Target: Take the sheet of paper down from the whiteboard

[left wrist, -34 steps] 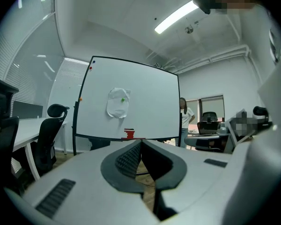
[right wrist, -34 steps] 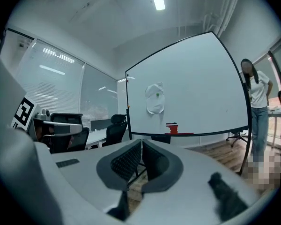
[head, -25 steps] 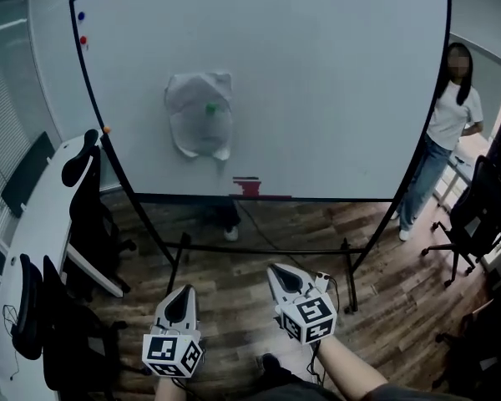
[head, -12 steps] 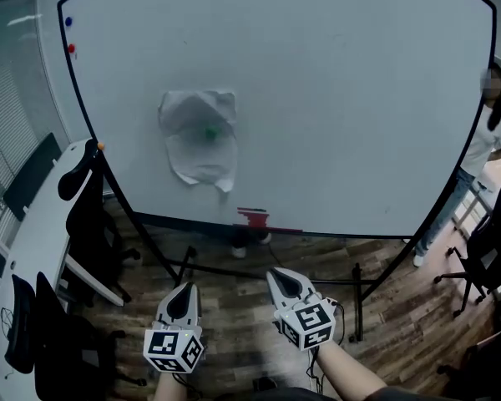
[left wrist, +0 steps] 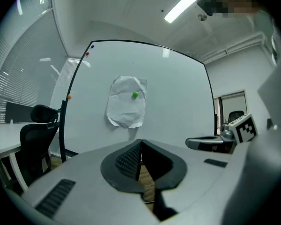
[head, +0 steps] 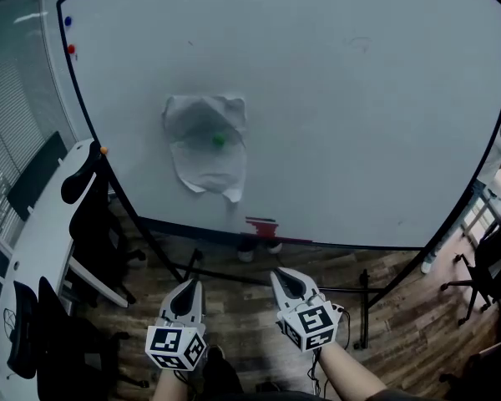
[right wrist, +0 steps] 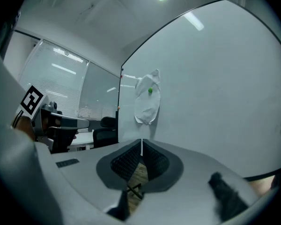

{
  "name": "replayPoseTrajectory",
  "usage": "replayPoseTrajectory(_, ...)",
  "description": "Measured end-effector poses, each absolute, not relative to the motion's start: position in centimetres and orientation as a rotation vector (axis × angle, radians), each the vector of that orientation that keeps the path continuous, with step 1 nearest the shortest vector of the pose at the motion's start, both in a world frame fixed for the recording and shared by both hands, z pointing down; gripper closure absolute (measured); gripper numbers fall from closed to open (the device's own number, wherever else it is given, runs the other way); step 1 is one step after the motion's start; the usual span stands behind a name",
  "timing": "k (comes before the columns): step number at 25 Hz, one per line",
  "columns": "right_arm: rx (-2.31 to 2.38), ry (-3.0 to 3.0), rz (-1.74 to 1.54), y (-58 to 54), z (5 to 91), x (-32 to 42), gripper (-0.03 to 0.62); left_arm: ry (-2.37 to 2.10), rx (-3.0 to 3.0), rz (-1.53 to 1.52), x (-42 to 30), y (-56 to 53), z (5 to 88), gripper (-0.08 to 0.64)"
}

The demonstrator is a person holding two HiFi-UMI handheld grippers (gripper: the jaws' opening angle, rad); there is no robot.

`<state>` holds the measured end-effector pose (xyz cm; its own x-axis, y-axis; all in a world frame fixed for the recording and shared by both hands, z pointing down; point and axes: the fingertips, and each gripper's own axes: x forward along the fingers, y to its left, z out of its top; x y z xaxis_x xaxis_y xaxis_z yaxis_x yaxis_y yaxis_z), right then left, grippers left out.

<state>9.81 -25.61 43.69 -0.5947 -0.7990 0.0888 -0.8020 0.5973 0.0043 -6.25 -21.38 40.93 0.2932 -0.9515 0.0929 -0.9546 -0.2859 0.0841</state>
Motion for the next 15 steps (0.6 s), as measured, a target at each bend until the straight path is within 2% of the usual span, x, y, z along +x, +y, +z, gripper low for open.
replayPoseTrajectory(9,1.488,-2.682,-0.025,-31.1,41.3,7.0,0.569,-1.712,2.489,0.009,-9.2,-27.9,40.4,0.546)
replayPoseTrajectory(15,1.528,-2.658,-0.258,-35.0,37.2,2.3,0.568,-1.63,2.551,0.001,-12.4,-33.1,39.6,0.546)
